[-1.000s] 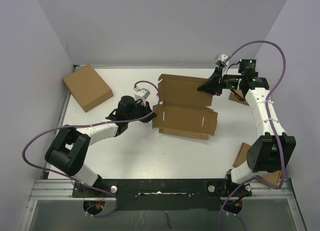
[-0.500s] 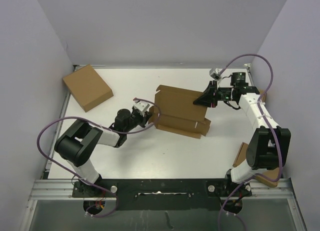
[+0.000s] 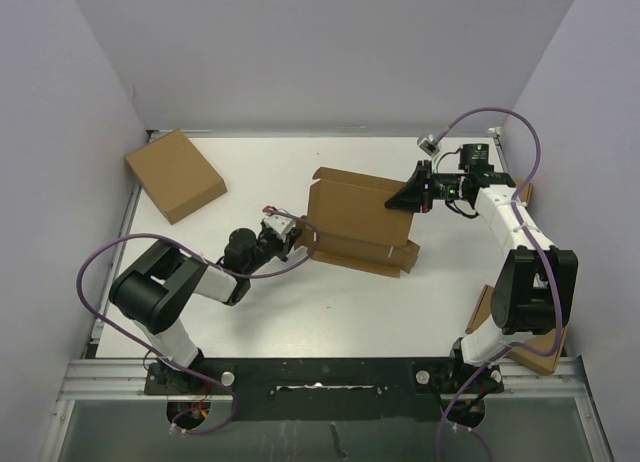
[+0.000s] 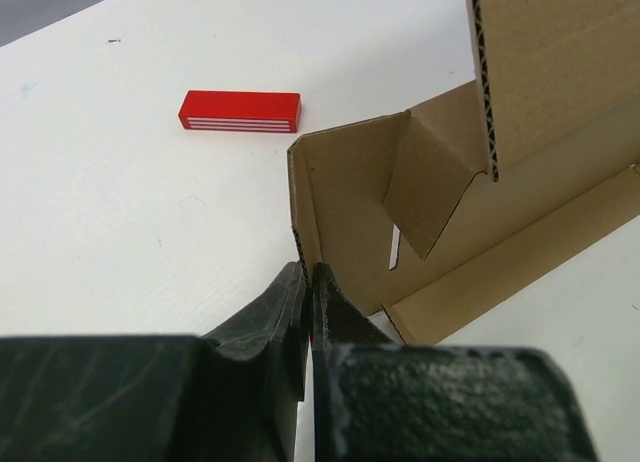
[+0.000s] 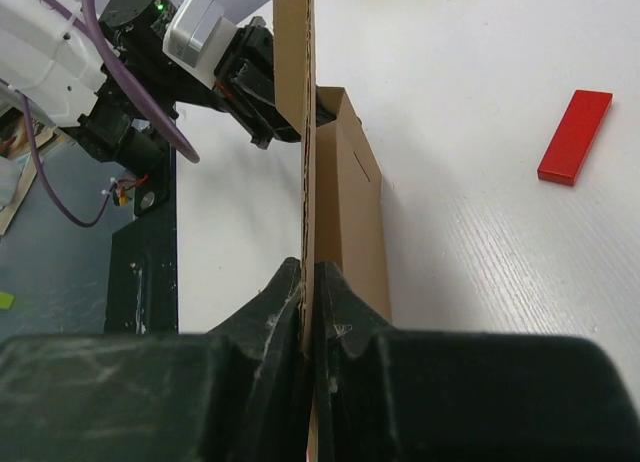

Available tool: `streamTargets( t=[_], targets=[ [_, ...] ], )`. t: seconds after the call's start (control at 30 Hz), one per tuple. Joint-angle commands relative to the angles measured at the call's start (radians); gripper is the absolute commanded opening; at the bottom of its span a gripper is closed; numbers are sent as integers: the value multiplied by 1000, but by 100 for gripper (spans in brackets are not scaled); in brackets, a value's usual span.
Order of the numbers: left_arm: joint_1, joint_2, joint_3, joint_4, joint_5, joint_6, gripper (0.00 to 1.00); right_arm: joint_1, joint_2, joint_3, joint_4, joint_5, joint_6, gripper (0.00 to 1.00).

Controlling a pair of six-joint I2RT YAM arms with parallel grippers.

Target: Fold the paper box

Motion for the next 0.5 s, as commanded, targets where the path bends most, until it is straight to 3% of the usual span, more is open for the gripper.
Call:
streamTargets(
  t=[0.0, 0.33, 0.47],
  targets=[
    [-8, -19, 1, 98, 35, -14, 4, 12, 12, -15, 35, 48, 48, 0],
    [21, -214, -73, -48, 70, -118, 51, 10, 14, -16, 21, 39, 29, 0],
    [29, -413, -118, -181, 52, -196, 62, 8, 11, -22, 23, 39, 25, 0]
  ],
)
